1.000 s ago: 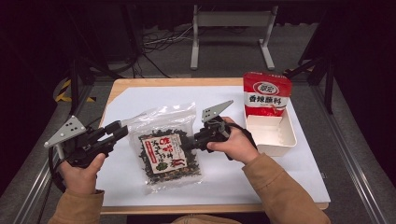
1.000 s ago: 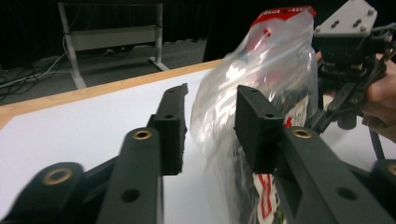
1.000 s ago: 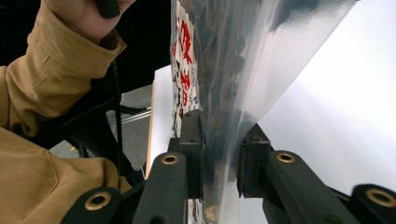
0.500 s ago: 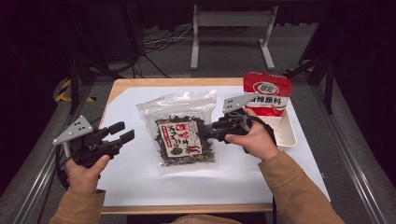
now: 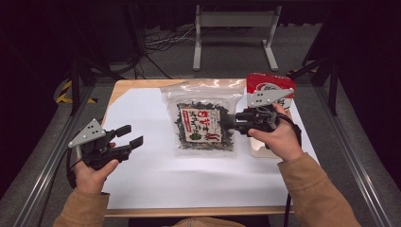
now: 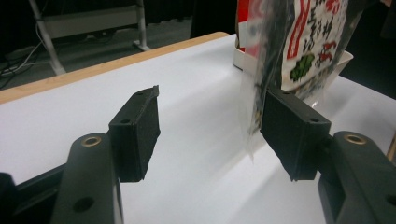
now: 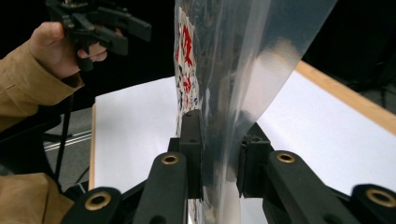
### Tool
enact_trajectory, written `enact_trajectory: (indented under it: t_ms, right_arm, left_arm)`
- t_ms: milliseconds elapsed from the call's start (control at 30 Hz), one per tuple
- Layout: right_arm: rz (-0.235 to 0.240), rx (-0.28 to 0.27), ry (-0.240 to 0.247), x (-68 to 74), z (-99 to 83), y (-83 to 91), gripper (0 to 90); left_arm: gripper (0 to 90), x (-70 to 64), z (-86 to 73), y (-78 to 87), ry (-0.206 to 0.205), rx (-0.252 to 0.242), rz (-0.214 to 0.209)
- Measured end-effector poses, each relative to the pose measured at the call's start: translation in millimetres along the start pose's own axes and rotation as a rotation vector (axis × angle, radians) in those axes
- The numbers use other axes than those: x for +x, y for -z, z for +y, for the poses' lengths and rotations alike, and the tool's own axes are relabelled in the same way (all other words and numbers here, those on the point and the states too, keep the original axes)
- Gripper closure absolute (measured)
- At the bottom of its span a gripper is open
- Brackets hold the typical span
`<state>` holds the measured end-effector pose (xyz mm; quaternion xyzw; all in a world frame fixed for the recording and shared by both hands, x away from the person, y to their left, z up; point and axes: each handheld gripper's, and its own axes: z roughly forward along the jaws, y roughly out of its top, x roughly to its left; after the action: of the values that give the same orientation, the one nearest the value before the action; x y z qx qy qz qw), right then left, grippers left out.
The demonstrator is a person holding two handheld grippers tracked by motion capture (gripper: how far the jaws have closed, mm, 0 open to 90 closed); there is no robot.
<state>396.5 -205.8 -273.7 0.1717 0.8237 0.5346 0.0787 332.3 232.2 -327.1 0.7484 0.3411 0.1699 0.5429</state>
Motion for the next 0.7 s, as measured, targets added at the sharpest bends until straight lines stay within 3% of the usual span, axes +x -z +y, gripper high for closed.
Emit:
enact_trajectory:
  t_ms: [267, 333, 700]
  right_arm:
    - [-0.069, -0.031, 0.0, -5.4, 2.2, 26.3, 75.5]
    - [-0.087, -0.04, 0.0, -7.2, 3.0, 33.1, 75.5]
    - [-0.182, -0.047, 0.02, -12.5, 14.2, 63.3, 75.5]
  left_arm:
    - [34.9, 4.2, -7.0, -6.6, -0.011, 0.009, -0.007]
    - [34.9, 5.7, -9.6, -9.3, 0.004, 0.015, -0.018]
    - [33.6, 7.0, -16.1, -17.4, -0.001, 0.034, -0.024]
